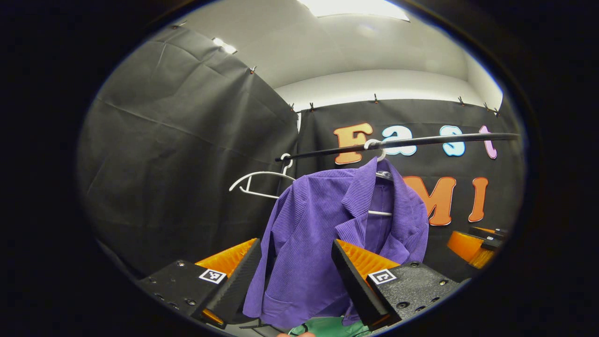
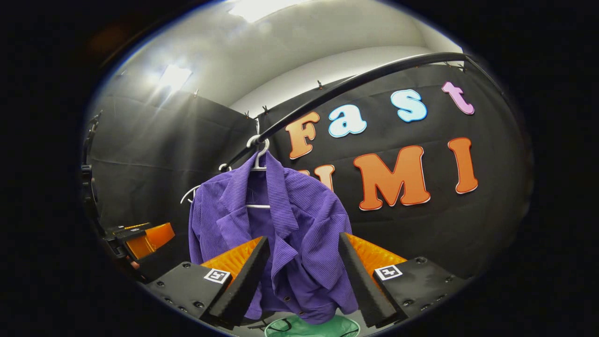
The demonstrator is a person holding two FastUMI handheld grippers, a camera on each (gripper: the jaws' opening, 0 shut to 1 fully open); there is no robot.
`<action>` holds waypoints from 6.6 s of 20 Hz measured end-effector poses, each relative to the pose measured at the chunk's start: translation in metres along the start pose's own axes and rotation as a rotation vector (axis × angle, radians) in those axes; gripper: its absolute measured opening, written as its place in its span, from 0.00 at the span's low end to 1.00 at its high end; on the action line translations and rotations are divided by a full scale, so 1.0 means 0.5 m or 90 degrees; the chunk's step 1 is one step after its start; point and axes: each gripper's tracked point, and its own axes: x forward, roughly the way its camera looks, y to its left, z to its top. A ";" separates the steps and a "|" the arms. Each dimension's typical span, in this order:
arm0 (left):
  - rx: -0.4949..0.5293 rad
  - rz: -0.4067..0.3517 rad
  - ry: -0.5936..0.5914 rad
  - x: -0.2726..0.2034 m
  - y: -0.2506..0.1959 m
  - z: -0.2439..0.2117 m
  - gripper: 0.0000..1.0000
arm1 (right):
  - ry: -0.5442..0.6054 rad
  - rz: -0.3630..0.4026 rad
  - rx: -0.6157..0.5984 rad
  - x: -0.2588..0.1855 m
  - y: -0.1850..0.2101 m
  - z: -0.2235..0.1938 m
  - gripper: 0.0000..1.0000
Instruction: Grasp the clothes on the hanger with both hands and then place them into the laundry hamper below.
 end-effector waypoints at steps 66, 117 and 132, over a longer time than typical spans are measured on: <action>0.112 0.083 -0.188 0.214 0.033 0.154 0.07 | -0.112 -0.172 -0.140 0.103 -0.227 0.067 0.12; 0.079 -0.015 0.107 0.565 0.128 -0.189 0.09 | -0.164 -0.243 -0.175 0.244 -0.233 0.156 0.12; 0.070 -0.087 0.211 0.461 0.069 -0.379 0.09 | -0.152 -0.254 -0.191 0.259 -0.269 0.142 0.12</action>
